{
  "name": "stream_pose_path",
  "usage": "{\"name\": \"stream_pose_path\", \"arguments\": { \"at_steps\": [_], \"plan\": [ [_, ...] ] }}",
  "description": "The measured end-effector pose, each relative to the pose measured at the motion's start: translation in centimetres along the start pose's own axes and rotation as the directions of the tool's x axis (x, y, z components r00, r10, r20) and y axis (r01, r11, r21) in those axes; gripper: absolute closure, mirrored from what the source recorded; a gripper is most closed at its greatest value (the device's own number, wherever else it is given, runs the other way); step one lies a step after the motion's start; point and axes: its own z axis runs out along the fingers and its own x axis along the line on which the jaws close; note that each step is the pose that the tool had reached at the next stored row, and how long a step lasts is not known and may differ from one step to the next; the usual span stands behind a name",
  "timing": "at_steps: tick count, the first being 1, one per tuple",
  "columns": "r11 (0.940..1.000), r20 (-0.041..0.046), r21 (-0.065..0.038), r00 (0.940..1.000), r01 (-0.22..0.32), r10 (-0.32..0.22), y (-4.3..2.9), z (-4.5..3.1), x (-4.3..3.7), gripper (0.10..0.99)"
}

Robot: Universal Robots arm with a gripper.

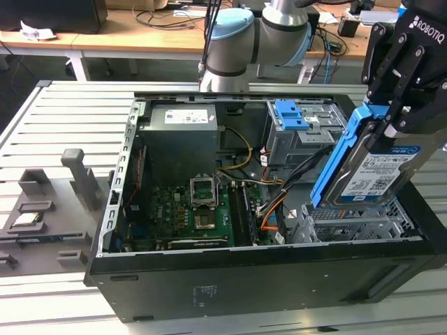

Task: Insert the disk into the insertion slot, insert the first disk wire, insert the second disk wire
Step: 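Insert the disk into the insertion slot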

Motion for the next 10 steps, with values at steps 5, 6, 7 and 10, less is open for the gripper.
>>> {"name": "stream_pose_path", "arguments": {
  "at_steps": [5, 6, 7, 10],
  "plan": [
    [1.0, 0.0001, 0.0, 1.0, 0.0, 0.0, 0.2, 0.49, 0.37, 0.718],
    [1.0, -0.0001, 0.0, 1.0, 0.0, 0.0, 0.24, 0.61, 0.38, 0.718],
    [1.0, -0.0002, 0.0, 1.0, 0.0, 0.0, 0.24, 0.74, 0.45, 0.718],
    [1.0, 0.0002, 0.0, 1.0, 0.0, 0.0, 0.23, 0.93, 0.63, 0.718]
  ]
}}
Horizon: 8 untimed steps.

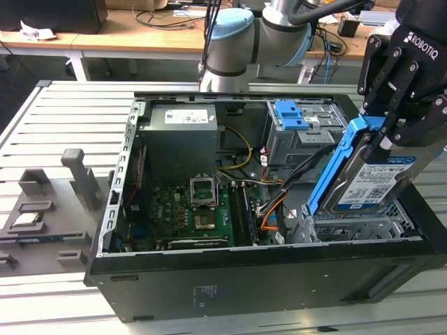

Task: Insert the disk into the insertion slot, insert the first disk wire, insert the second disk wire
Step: 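Insert the disk into the insertion slot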

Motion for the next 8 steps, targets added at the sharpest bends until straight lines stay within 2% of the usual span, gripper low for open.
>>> {"name": "stream_pose_path", "arguments": {
  "at_steps": [8],
  "plan": [
    [1.0, -0.0002, 0.0, 1.0, 0.0, 0.0, -0.04, 0.98, 0.04, 0.718]
  ]
}}
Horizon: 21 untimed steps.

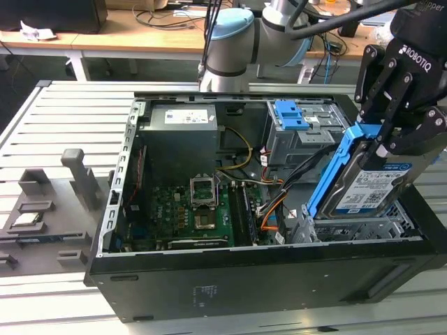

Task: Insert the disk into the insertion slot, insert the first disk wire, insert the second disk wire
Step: 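Insert the disk into the insertion slot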

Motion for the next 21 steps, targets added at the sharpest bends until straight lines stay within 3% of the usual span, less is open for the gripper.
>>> {"name": "stream_pose_path", "arguments": {
  "at_steps": [12, 17, 18, 20, 21],
  "plan": [
    [1.0, -0.0001, 0.0, 1.0, 0.0, 0.0, -0.07, 1.81, -0.01, 0.718],
    [1.0, -0.0003, 0.0, 1.0, 0.0, 0.0, -0.07, 1.85, 0.0, 0.706],
    [1.0, 0.0, 0.0, 1.0, 0.0, 0.0, -0.07, 1.87, -0.01, 0.643],
    [1.0, 0.0001, 0.0, 1.0, 0.0, 0.0, -0.07, 1.87, -0.01, 0.643],
    [1.0, 0.0, 0.0, 1.0, 0.0, 0.0, -0.07, 1.87, -0.01, 0.725]
  ]
}}
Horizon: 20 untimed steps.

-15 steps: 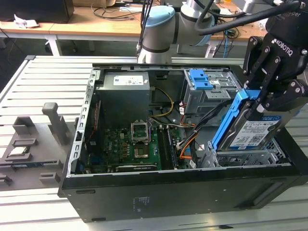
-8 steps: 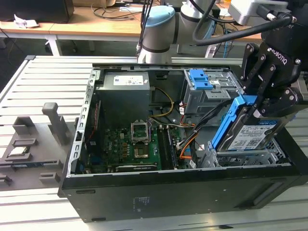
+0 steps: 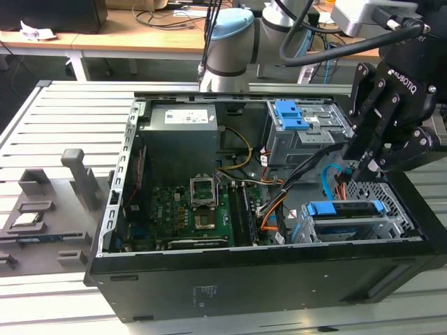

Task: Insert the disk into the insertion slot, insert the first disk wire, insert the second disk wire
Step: 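Insert the disk into the insertion slot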

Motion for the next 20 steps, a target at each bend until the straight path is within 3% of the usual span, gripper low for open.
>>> {"name": "stream_pose_path", "arguments": {
  "at_steps": [3, 6, 20],
  "plan": [
    [1.0, 0.0, 0.0, 1.0, 0.0, 0.0, 0.0, -0.01, 0.0, 0.788],
    [1.0, 0.0, 0.0, 1.0, 0.0, 0.0, 0.0, -0.01, 0.0, 0.969],
    [1.0, 0.0, 0.0, 1.0, 0.0, 0.0, 0.0, -0.04, 0.0, 0.98]
  ]
}}
